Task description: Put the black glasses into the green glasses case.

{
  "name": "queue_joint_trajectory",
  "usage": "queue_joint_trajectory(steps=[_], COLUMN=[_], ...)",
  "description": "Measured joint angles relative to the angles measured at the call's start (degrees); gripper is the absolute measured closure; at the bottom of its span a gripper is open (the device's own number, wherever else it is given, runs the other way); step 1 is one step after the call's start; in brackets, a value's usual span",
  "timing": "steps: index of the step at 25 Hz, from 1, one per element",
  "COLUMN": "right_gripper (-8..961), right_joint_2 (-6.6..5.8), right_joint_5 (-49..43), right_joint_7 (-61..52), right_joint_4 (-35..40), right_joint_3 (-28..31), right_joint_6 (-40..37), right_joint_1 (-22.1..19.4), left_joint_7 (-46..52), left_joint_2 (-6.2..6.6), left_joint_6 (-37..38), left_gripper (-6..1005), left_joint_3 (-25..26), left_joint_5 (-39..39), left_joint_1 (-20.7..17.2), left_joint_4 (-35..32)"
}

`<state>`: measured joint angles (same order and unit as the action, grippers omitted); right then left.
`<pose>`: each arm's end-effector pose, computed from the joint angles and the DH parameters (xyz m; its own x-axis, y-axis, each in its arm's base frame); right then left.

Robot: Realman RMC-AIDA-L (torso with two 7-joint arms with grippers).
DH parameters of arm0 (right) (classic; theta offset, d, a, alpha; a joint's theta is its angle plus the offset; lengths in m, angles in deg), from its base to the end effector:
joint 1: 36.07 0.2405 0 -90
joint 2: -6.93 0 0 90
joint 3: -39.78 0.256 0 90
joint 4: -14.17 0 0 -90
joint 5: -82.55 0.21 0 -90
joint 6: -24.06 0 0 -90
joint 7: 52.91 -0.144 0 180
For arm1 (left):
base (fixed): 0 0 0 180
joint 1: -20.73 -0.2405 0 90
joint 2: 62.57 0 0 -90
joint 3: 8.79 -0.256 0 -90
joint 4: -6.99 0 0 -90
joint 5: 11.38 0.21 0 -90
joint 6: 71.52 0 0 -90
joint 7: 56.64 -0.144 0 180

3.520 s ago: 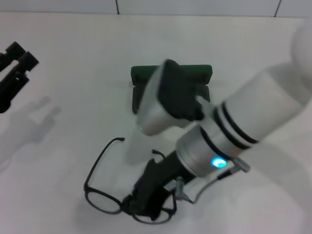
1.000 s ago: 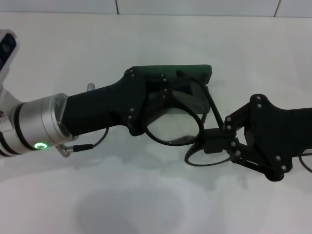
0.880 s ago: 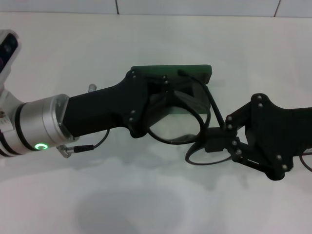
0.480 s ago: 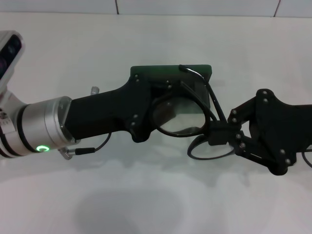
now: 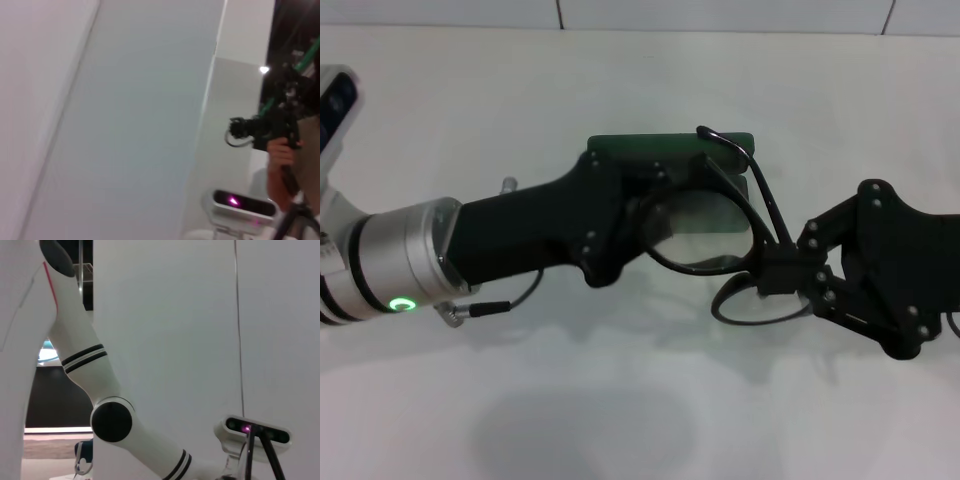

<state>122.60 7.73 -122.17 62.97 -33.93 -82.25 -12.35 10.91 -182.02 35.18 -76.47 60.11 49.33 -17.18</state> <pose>0.1735 0.2758 0.0159 0.6491 0.0524 -0.7589 0.1063 -0.9941 0.0223 -0.1932 0.2768 -0.0215 0.4599 0.2285 0.8580 0.1871 -0.9696 0.1579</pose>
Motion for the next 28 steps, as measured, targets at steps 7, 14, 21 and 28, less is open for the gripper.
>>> queue_joint_trajectory(steps=[7, 14, 21, 28], right_gripper=[918, 918, 917, 917], right_joint_2=[-0.09, -0.05, -0.01, -0.08], right_joint_5=[1.73, 2.28, 2.85, 1.27], right_joint_7=[2.0, 5.3, 8.52, 12.41], right_joint_4=[-0.2, -0.52, -2.24, -13.85], right_joint_3=[0.42, 3.78, 4.38, 3.83], right_joint_6=[-3.43, -10.64, -13.18, -13.17], right_joint_1=[-0.6, -0.17, 4.5, 12.43], left_joint_7=[-0.28, 2.57, 7.44, 8.05], left_joint_2=[-0.17, -0.18, -0.28, -1.18], left_joint_6=[-4.18, -9.7, -10.16, -7.61], left_gripper=[957, 956, 955, 953], left_joint_3=[7.77, 15.64, 8.94, 5.69], left_joint_5=[-2.71, -3.34, -0.14, -0.47], left_joint_1=[-0.91, -0.82, 4.0, 8.31], left_joint_4=[4.25, 8.1, 7.93, 10.88])
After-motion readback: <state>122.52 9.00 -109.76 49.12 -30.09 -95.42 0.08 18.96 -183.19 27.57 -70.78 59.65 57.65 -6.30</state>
